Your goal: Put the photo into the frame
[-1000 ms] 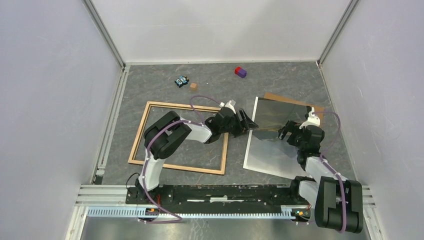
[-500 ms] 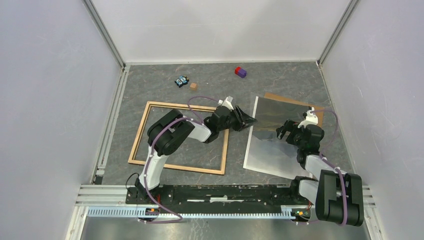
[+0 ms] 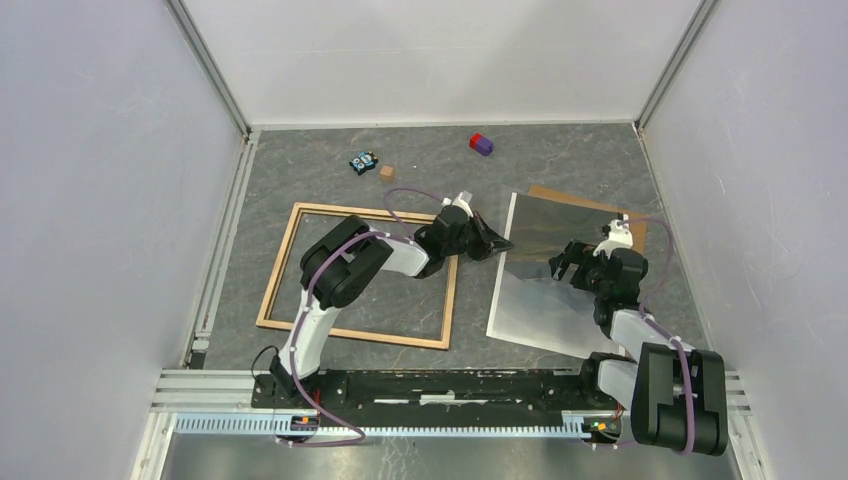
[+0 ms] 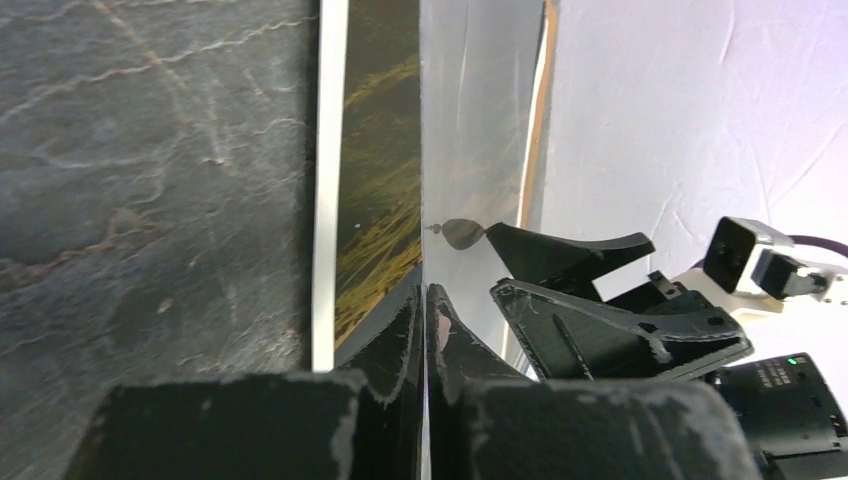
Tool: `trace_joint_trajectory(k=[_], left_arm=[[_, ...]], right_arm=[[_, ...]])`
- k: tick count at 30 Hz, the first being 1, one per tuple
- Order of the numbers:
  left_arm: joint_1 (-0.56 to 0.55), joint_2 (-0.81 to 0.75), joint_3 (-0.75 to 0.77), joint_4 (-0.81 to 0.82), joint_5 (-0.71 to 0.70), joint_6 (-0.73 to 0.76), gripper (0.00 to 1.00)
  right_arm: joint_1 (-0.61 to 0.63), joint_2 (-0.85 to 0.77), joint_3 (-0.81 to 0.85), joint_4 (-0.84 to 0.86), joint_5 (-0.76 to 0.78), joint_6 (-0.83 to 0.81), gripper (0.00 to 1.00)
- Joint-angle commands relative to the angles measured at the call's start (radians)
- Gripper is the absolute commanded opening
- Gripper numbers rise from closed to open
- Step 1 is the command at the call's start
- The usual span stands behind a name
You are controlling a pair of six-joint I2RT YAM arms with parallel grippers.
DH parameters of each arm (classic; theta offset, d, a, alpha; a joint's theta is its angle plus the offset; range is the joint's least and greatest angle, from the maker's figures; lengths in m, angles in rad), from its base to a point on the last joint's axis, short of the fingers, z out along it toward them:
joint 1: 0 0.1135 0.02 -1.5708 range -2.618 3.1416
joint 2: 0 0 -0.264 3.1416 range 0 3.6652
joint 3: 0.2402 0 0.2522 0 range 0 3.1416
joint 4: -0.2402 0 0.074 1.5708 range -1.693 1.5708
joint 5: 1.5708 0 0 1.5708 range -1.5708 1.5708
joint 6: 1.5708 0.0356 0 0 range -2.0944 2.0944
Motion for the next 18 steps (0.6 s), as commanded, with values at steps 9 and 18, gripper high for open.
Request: trace_joint_trajectory(k=[9, 18], left_arm=[[0.184, -0.365, -0.238, 0.038, 0.009, 0.041, 0.02], [0.396, -0.835, -0.566, -0.12, -0.22, 0.084, 0.02]], right_arm=[[0.237, -0.026, 0.193, -0.437, 0.129, -0.079, 0.98], [0.418, -0.123, 0.295, -0.532, 0.136, 0.022, 0.98]])
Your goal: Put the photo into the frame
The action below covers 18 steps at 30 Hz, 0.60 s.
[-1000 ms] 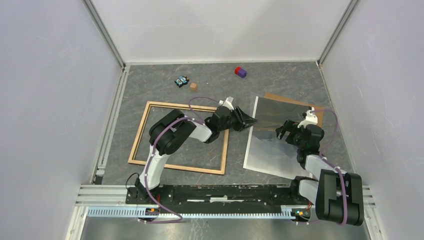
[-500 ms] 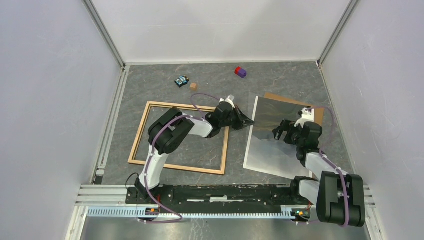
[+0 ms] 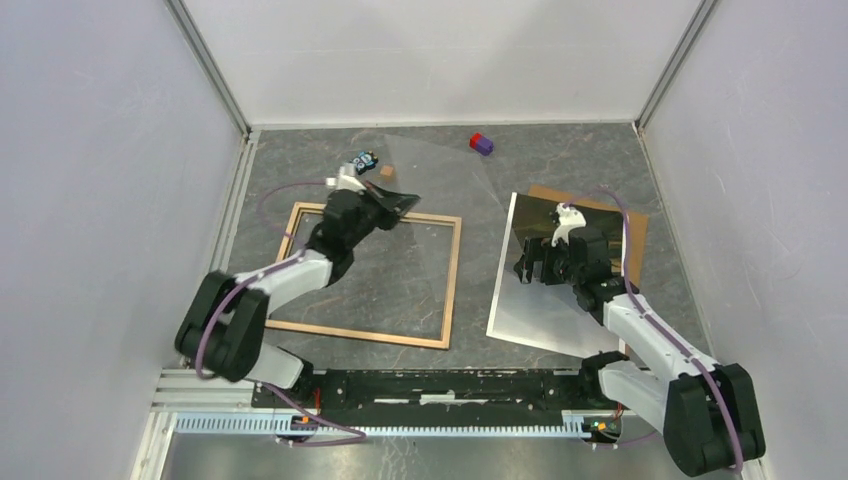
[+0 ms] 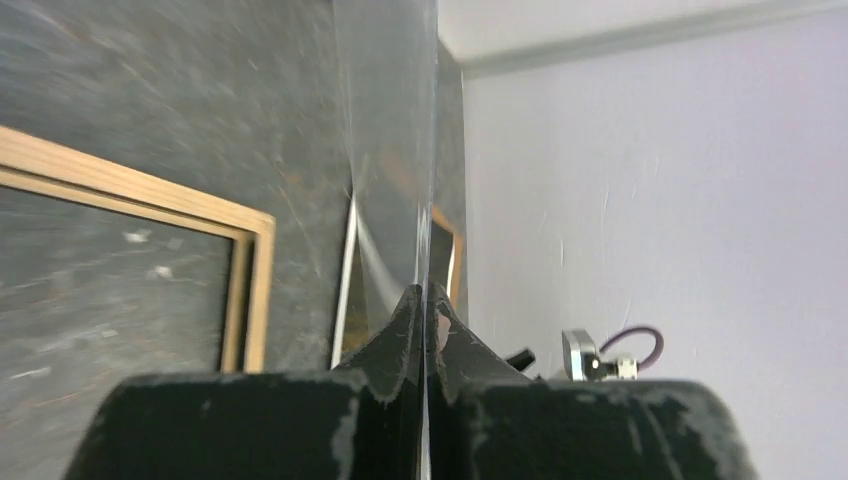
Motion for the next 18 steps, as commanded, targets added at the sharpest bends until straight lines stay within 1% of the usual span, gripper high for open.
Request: trace_joint_trajectory(k=[1, 3, 5, 7, 8, 9, 11, 13, 18], left_arm=[[0.09, -0.206, -0.181, -0.03, -0.182, 0.031, 0.02], [0.121, -0.264, -0.254, -0.005, -0.232, -0.007, 0.02], [0.123, -0.301, -0.315, 0.053, -0.26, -0.034, 0.02], [0.123, -0.311, -0.36, 0.121, -0.268, -0.077, 0.02], [0.123, -0.308, -0.388, 0.167, -0.276, -0.095, 0.02], [0.123, -0.303, -0.415, 0.213, -0.287, -0.118, 0.02], [0.123, -0.29, -0.447, 0.282, -0.293, -0.15, 0.02], [0.124, -0.277, -0.454, 0.3, -0.279, -0.169, 0.02], [0.124, -0.249, -0.468, 0.344, -0.244, -0.199, 0.02]], right_arm=[[0.038, -0.043, 0.032, -0.024, -0.016, 0.09, 0.98], [0.042, -0.045, 0.01, 0.01, -0.034, 0.178, 0.98], [0.046, -0.057, -0.036, 0.097, -0.086, 0.307, 0.98], [0.062, -0.077, -0.104, 0.238, -0.128, 0.473, 0.98], [0.078, -0.087, -0.149, 0.329, -0.138, 0.578, 0.98], [0.098, -0.092, -0.187, 0.404, -0.137, 0.648, 0.98], [0.141, -0.087, -0.237, 0.514, -0.109, 0.788, 0.98], [0.181, -0.078, -0.272, 0.561, -0.064, 0.892, 0.98], [0.254, -0.041, -0.354, 0.708, 0.033, 1.047, 0.98]])
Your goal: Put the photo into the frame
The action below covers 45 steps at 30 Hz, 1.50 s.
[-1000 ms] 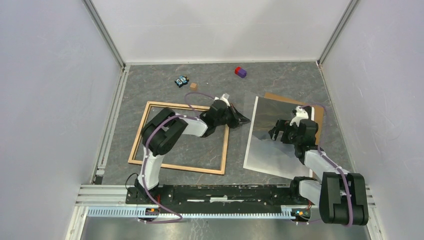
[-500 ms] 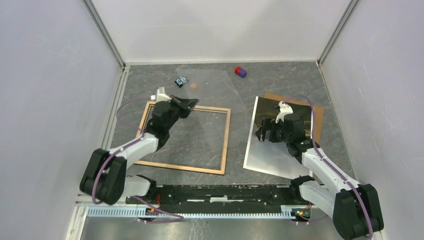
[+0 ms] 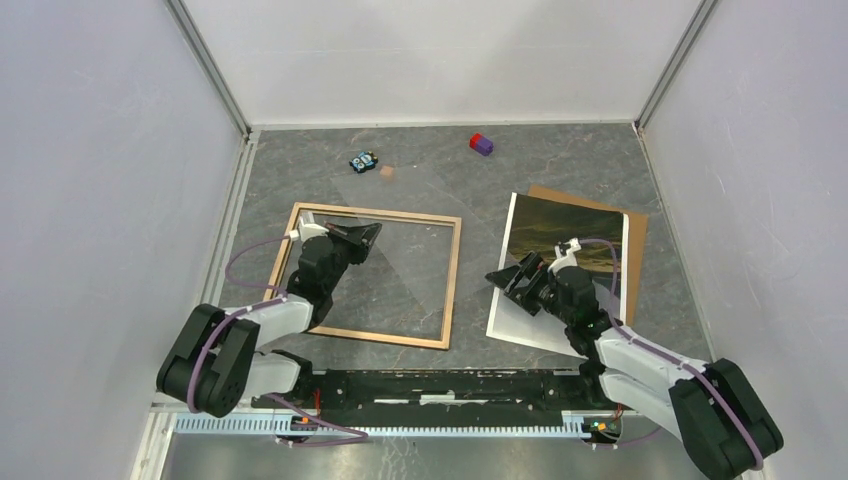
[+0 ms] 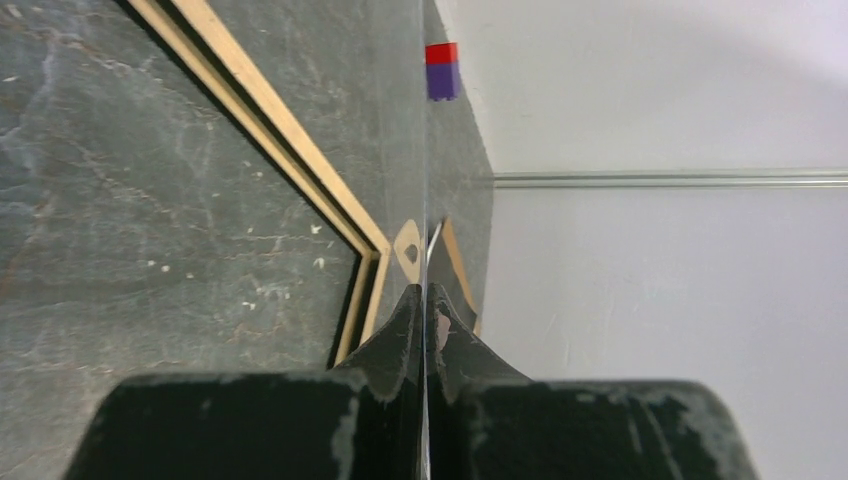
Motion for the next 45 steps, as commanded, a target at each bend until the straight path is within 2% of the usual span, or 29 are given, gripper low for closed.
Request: trace_joint_trajectory(k=[1, 6, 10, 15, 22, 26, 30, 32, 33, 35, 37, 38, 41, 45], left_arm=[[-0.002, 0.02, -0.016, 0.169, -0.007, -0.083, 0.02], [-0.002, 0.021, -0.017, 0.163, 0.016, -0.091, 0.02], [-0.001, 0.036, -0.022, 0.184, 0.027, -0.104, 0.02], [-0.001, 0.066, -0.023, 0.213, 0.046, -0.122, 0.02], [-0.001, 0.09, -0.047, 0.263, 0.091, -0.128, 0.02], [-0.002, 0.053, -0.045, 0.148, 0.095, -0.072, 0.02], [-0.002, 0.017, -0.064, 0.102, 0.099, -0.024, 0.03], [-0.002, -0.012, -0.067, 0.044, 0.104, 0.007, 0.1], [-0.001, -0.028, -0.067, 0.002, 0.109, 0.023, 0.16], [0.001, -0.073, -0.071, -0.088, 0.116, 0.045, 0.33], [0.006, -0.146, -0.049, -0.255, 0.118, 0.081, 0.59], [0.01, -0.195, -0.02, -0.379, 0.112, 0.126, 0.7], [0.009, -0.33, 0.112, -0.762, 0.007, 0.276, 0.89], [0.009, -0.451, 0.299, -1.107, -0.225, 0.434, 0.96]], right_arm=[[0.053, 0.05, -0.044, 0.231, 0.085, 0.243, 0.98], [0.111, 0.103, -0.099, 0.359, 0.149, 0.379, 0.96], [0.144, 0.174, -0.104, 0.479, 0.181, 0.466, 0.82], [0.178, 0.299, -0.104, 0.656, 0.244, 0.592, 0.71], [0.198, 0.447, -0.077, 0.783, 0.282, 0.684, 0.63], [0.196, 0.482, -0.065, 0.767, 0.33, 0.684, 0.55], [0.196, 0.565, -0.056, 0.852, 0.308, 0.689, 0.4], [0.194, 0.614, -0.056, 0.923, 0.303, 0.704, 0.32], [0.192, 0.642, -0.053, 0.957, 0.296, 0.705, 0.27], [0.173, 0.692, -0.032, 1.016, 0.25, 0.674, 0.13], [0.151, 0.732, -0.015, 1.063, 0.205, 0.624, 0.01], [0.137, 0.748, -0.007, 1.068, 0.186, 0.598, 0.0], [0.105, 0.799, 0.0, 1.095, 0.114, 0.54, 0.0], [0.062, 0.87, 0.038, 1.145, -0.01, 0.476, 0.0]])
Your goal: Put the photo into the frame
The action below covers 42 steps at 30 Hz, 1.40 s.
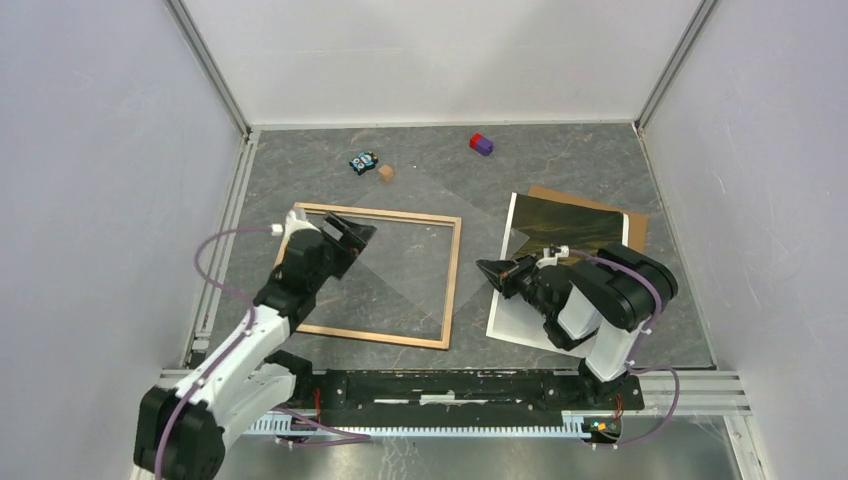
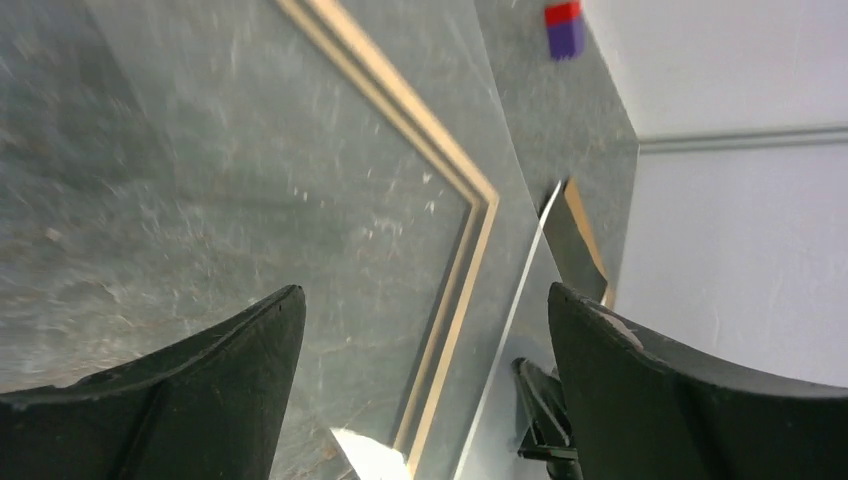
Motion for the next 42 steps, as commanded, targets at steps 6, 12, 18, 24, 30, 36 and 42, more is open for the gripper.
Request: trace_joint_trajectory(k=[6, 12, 18, 24, 30, 36, 42], left_arm=[[0.004, -0.165, 0.362, -0.45, -0.328, 0.456, 0.99], [0.004, -0.033, 0.545, -0.287, -0.048, 0.562, 1.0], [-0.013, 0.156, 0.737, -0.307, 0.149, 0.657, 1.0], [-0.012, 0.146, 0.695, -0.27, 0.151, 0.697, 1.0], [0.004, 0.031, 0.632, -0.199, 0.182, 0.717, 1.0], [0.026, -0.041, 0.578, -0.185, 0.216, 0.709, 1.0], [0.034, -0.06, 0.573, -0.18, 0.227, 0.709, 1.0]], right_arm=[[-0.045, 0.079, 0.095, 0.151, -0.271, -0.185, 0.0], [-0.069, -0.049, 0.088, 0.03, -0.331, -0.319, 0.0], [-0.081, -0.112, 0.161, -0.074, -0.479, -0.406, 0.0], [-0.075, -0.2, 0.228, -0.193, -0.521, -0.433, 0.0], [-0.02, -0.283, 0.337, -0.324, -0.497, -0.431, 0.0], [0.055, -0.252, 0.422, -0.295, -0.458, -0.353, 0.0], [0.114, -0.155, 0.525, -0.203, -0.456, -0.244, 0.0]])
